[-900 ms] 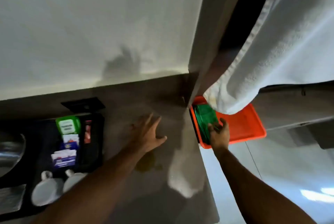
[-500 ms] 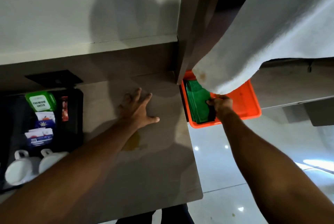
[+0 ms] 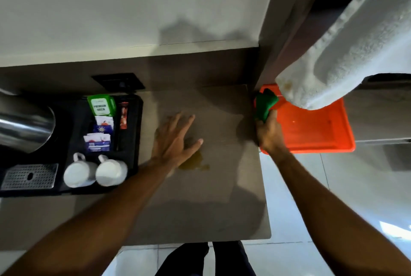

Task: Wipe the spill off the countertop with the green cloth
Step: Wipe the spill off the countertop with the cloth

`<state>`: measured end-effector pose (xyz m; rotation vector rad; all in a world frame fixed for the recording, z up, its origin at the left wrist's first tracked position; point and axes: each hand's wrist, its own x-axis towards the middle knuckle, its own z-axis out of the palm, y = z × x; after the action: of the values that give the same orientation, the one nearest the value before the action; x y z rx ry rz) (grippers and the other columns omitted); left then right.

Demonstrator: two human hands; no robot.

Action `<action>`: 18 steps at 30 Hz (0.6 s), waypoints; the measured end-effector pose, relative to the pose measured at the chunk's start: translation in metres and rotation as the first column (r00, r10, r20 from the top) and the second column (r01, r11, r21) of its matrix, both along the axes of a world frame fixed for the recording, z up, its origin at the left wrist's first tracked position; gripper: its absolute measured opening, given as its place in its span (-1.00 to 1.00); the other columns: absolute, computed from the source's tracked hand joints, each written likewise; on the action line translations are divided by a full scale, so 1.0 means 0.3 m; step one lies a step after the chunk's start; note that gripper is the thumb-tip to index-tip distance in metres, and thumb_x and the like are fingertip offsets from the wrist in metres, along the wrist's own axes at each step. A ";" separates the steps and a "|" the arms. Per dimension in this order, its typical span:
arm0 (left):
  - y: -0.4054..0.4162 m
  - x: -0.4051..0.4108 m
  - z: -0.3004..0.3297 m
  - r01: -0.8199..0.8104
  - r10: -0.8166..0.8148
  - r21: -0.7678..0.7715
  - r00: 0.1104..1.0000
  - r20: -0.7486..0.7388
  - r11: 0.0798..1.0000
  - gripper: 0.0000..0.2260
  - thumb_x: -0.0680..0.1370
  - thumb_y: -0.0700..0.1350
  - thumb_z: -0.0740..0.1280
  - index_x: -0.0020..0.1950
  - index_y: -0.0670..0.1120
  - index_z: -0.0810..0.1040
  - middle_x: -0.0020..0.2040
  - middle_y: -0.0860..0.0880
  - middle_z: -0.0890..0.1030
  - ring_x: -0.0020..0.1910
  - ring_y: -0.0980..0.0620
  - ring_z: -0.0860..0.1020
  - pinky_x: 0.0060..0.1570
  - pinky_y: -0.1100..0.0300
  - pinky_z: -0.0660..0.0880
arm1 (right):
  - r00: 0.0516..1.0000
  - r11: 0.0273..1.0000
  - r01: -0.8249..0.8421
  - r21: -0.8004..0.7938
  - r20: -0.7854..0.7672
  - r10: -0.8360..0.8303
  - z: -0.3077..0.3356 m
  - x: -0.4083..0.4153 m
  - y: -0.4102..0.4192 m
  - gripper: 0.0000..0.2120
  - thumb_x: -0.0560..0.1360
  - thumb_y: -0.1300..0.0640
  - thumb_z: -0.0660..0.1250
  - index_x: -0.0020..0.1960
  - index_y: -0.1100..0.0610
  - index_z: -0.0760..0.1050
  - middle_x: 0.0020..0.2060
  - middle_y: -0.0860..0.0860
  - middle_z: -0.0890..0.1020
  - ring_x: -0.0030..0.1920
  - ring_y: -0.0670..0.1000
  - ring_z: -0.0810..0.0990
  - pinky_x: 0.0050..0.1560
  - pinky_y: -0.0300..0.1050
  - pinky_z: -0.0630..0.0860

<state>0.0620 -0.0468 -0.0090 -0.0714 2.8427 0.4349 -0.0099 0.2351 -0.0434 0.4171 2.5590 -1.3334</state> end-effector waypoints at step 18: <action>-0.136 0.685 -0.257 -0.052 0.053 0.024 0.997 -0.063 0.998 -0.23 0.54 0.38 0.14 0.66 0.03 0.13 0.69 -0.11 0.12 0.67 -0.19 0.05 0.59 -0.22 -0.02 | 0.959 0.788 -0.281 0.548 0.194 0.207 -0.128 0.041 -0.485 -0.43 0.54 -0.33 -0.24 0.56 -0.39 -0.16 0.67 -0.04 -0.14 0.61 0.33 -0.31 0.32 0.69 -0.36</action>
<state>0.2675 -0.0875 -0.0861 -0.1309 2.9030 0.4878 0.0024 0.0896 -0.0817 0.2356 2.7458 -0.4102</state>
